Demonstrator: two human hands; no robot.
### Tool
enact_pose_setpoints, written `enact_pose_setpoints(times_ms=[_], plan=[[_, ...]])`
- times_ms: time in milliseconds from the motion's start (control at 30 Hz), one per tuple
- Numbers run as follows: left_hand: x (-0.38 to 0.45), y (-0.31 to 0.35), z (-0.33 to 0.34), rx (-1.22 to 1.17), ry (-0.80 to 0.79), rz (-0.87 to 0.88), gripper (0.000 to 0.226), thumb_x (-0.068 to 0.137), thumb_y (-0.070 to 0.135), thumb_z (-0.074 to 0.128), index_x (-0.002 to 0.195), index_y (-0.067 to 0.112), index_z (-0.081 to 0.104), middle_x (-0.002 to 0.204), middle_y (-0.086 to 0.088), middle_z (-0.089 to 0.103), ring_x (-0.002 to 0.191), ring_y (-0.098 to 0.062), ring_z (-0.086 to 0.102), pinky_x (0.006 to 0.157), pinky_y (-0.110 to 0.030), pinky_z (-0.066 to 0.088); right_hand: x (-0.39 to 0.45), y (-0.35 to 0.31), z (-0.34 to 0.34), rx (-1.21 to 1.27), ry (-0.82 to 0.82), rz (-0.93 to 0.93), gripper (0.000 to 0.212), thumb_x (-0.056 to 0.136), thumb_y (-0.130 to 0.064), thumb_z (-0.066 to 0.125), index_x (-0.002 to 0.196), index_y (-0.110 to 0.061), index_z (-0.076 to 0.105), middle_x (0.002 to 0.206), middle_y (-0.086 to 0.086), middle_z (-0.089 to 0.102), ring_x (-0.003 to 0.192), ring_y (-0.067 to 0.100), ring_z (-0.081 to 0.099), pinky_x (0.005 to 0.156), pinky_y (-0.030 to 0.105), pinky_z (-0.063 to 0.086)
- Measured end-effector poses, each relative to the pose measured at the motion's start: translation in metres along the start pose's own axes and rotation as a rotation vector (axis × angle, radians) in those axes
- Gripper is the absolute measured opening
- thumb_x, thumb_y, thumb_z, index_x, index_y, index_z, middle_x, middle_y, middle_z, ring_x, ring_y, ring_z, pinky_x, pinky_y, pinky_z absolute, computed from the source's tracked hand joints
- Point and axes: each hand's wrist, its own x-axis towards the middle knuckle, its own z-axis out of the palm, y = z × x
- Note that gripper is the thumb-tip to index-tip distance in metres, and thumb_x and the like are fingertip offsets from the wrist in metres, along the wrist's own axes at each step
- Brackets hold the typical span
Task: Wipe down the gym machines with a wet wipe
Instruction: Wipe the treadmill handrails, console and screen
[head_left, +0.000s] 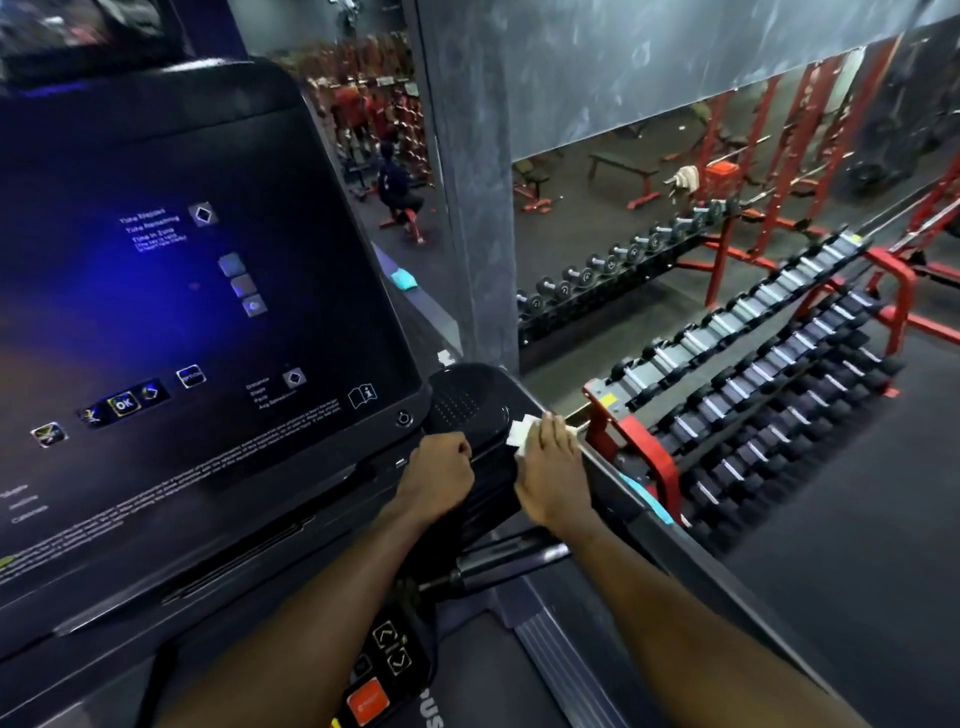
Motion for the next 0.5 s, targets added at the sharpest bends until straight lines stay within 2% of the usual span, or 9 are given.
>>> enact_pose_setpoints(times_ms=[67,133,233,300,367,433,500], plan=[[0.003,0.0,0.003,-0.003,0.029,0.021,0.024,0.082,0.015,0.039,0.072,0.021,0.06,0.082,0.001,0.067,0.08,-0.023,0.063,0.077,-0.038,0.054,0.013,-0.012,0.009,-0.034,-0.065,-0.08,0.07,0.104,-0.039,0.03,0.154,0.006,0.012,0.163,0.025,0.006,0.153,0.034,0.001,0.125,0.044,0.0],[0.006,0.0,0.007,-0.013,0.065,0.051,0.025,0.086,0.011,0.041,0.069,0.021,0.056,0.081,0.004,0.064,0.079,-0.019,0.062,0.074,-0.034,0.05,0.029,-0.021,0.013,-0.051,-0.09,-0.145,0.074,0.105,-0.044,0.024,0.155,0.007,0.005,0.162,0.027,-0.004,0.152,0.036,-0.007,0.123,0.045,-0.007],[0.008,0.001,0.011,-0.067,0.145,0.073,0.026,0.088,0.005,0.041,0.075,0.021,0.058,0.084,0.006,0.061,0.079,-0.014,0.059,0.075,-0.033,0.05,0.041,-0.023,0.014,-0.119,-0.118,-0.315,0.076,0.099,-0.047,0.009,0.155,0.003,0.008,0.163,0.026,-0.005,0.152,0.04,-0.008,0.124,0.051,-0.003],[0.011,-0.001,0.014,-0.06,0.215,0.088,0.023,0.09,0.005,0.042,0.085,0.014,0.063,0.088,0.001,0.06,0.081,-0.017,0.057,0.076,-0.036,0.05,0.04,-0.017,0.014,-0.15,-0.144,-0.475,0.079,0.095,-0.049,0.002,0.157,0.0,0.01,0.165,0.021,-0.002,0.153,0.036,-0.006,0.123,0.054,0.005],[0.014,-0.001,0.017,-0.077,0.277,0.1,0.024,0.091,0.003,0.042,0.09,0.009,0.065,0.09,-0.003,0.06,0.081,-0.019,0.057,0.077,-0.038,0.051,0.042,-0.003,0.013,-0.178,-0.151,-0.599,0.078,0.098,-0.056,0.0,0.158,-0.006,0.009,0.166,0.013,-0.002,0.154,0.028,-0.007,0.124,0.051,0.006],[0.015,0.0,0.018,-0.084,0.311,0.113,0.024,0.089,0.0,0.043,0.092,0.008,0.066,0.092,-0.006,0.061,0.083,-0.021,0.058,0.079,-0.039,0.051,0.06,0.006,0.007,-0.177,-0.181,-0.565,0.081,0.096,-0.062,-0.002,0.159,-0.011,0.008,0.167,0.008,-0.002,0.154,0.024,-0.006,0.124,0.049,0.006],[0.017,0.003,0.021,-0.097,0.334,0.102,0.025,0.089,-0.002,0.043,0.09,0.009,0.066,0.095,-0.006,0.061,0.085,-0.02,0.058,0.081,-0.037,0.051,0.081,-0.001,0.006,-0.151,-0.19,-0.468,0.082,0.096,-0.061,0.003,0.158,-0.008,0.009,0.167,0.013,0.0,0.154,0.028,-0.003,0.124,0.05,0.005]])
